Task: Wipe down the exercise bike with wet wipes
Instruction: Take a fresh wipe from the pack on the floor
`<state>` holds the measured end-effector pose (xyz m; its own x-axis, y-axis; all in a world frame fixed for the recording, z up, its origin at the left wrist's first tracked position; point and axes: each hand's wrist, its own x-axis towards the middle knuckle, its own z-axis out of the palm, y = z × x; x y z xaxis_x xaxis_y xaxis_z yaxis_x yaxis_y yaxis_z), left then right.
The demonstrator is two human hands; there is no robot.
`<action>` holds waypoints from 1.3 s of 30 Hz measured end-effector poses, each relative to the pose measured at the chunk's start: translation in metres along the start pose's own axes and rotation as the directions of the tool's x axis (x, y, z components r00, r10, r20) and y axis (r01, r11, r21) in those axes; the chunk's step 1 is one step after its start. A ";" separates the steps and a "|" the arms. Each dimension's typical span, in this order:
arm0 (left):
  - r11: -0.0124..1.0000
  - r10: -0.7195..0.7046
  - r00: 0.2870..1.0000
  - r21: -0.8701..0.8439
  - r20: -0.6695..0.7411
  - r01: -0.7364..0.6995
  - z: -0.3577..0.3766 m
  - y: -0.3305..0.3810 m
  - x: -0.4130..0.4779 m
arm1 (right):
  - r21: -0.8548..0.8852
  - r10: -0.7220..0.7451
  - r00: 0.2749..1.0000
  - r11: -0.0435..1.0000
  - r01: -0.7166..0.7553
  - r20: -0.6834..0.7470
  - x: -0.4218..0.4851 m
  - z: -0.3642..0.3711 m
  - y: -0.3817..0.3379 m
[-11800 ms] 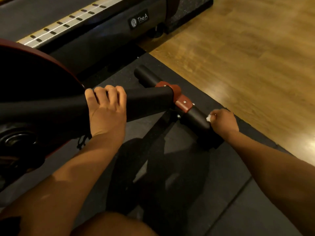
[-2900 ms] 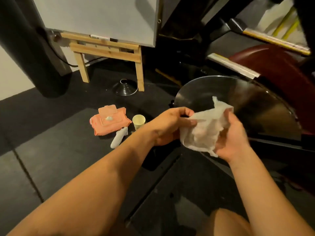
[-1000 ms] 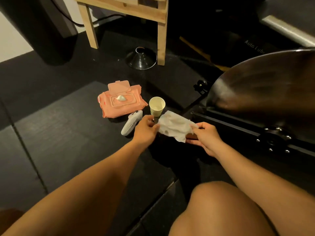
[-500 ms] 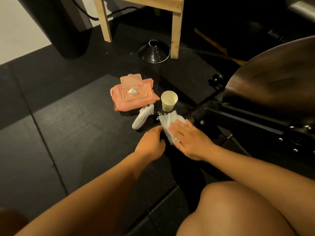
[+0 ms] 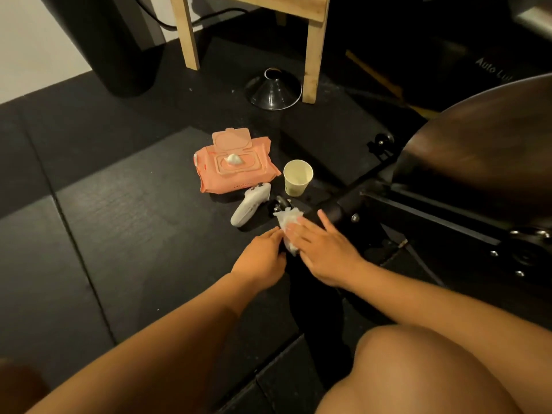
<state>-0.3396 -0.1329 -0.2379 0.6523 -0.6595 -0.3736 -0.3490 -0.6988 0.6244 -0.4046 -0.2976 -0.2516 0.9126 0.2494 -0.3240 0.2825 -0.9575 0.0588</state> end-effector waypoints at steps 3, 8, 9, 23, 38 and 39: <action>0.998 -0.066 0.998 0.010 0.022 0.066 -0.001 -0.004 0.002 | -0.147 0.037 0.999 0.988 -0.042 -0.033 0.003 -0.013 0.029; 0.966 -0.135 0.982 0.238 0.128 0.102 -0.004 0.007 0.008 | -0.270 0.359 0.929 0.906 -0.325 0.086 -0.004 -0.025 0.105; 0.952 -0.132 0.982 0.292 0.138 0.088 -0.004 0.008 0.008 | -0.292 0.289 0.955 0.921 -0.259 0.063 0.000 -0.025 0.097; 0.821 -0.172 0.983 0.562 0.066 0.106 0.028 0.008 0.007 | -0.006 0.244 0.970 0.970 -0.244 -0.023 0.004 -0.014 0.058; 0.837 -0.153 0.981 0.543 0.122 0.063 0.028 0.004 0.008 | 0.010 -0.066 0.987 0.998 0.068 -0.145 -0.018 -0.005 0.008; 0.836 -0.162 0.980 0.544 0.118 0.073 0.028 0.004 0.009 | -0.057 -0.018 0.988 0.998 0.009 -0.150 -0.016 -0.007 0.028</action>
<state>-0.3535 -0.1494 -0.2579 0.6160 -0.5656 -0.5483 -0.6102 -0.7828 0.1221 -0.4092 -0.3276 -0.2384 0.9415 0.2854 -0.1793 0.3074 -0.9453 0.1091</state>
